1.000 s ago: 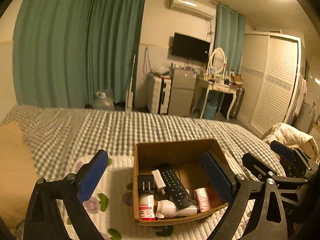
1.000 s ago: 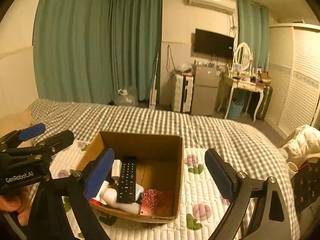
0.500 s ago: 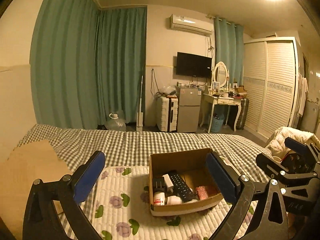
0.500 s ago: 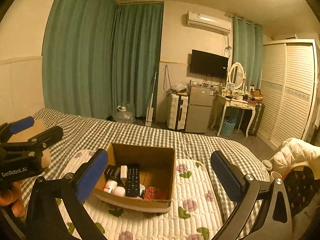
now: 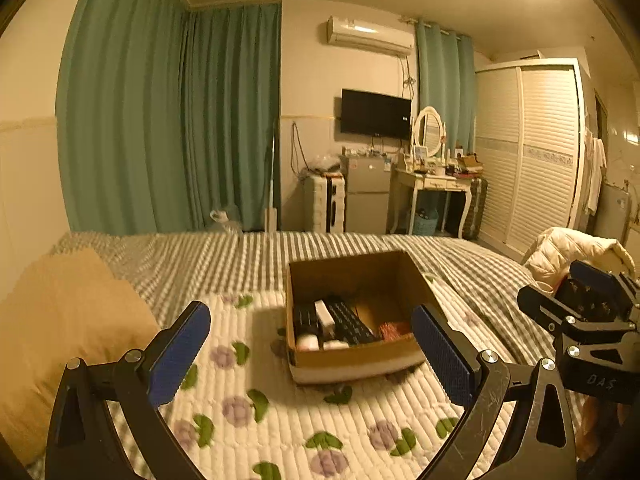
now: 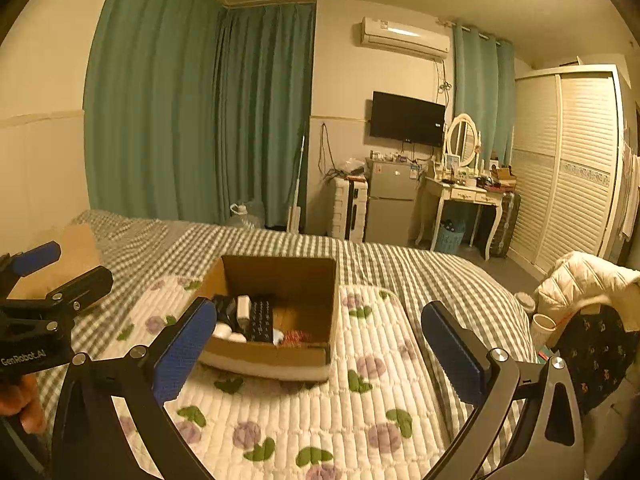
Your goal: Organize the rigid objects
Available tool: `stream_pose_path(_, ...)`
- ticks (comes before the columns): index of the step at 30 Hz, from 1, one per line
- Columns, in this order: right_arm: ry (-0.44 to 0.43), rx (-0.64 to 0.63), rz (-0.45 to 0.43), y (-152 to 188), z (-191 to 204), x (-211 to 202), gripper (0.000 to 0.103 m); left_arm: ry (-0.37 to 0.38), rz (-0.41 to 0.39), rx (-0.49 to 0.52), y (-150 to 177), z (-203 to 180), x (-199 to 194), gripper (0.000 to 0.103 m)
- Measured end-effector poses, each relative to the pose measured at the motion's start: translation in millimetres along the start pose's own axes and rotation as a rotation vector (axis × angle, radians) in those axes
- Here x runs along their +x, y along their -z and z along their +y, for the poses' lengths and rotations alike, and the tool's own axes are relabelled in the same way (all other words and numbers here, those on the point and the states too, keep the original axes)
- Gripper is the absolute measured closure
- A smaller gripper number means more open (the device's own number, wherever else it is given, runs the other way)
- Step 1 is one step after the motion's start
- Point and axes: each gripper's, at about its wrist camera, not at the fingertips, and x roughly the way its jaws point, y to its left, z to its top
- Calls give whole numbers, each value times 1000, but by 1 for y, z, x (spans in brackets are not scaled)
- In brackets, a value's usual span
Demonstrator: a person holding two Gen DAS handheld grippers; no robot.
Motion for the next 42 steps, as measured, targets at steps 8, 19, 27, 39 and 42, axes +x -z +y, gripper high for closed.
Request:
stream_pose_path(8,12,-3,46,29,-2,15,0,-9,39,-45,24,9,16,0)
stream_pose_path(19,10,26,67,36,-7,27,0,-31,45,-35,32,17,19,0)
stream_pose_path(27,9,21,67,37,-5,26,0,-33,45,-32,33,16,17,0)
stream_pose_path(39,8,15,65,39,-3,23,0,-37,42,-29,28,14,11,0)
stream_pose_path(42,11,10,64,40,-2,23,0,-38,39,-28,28,14,10,0)
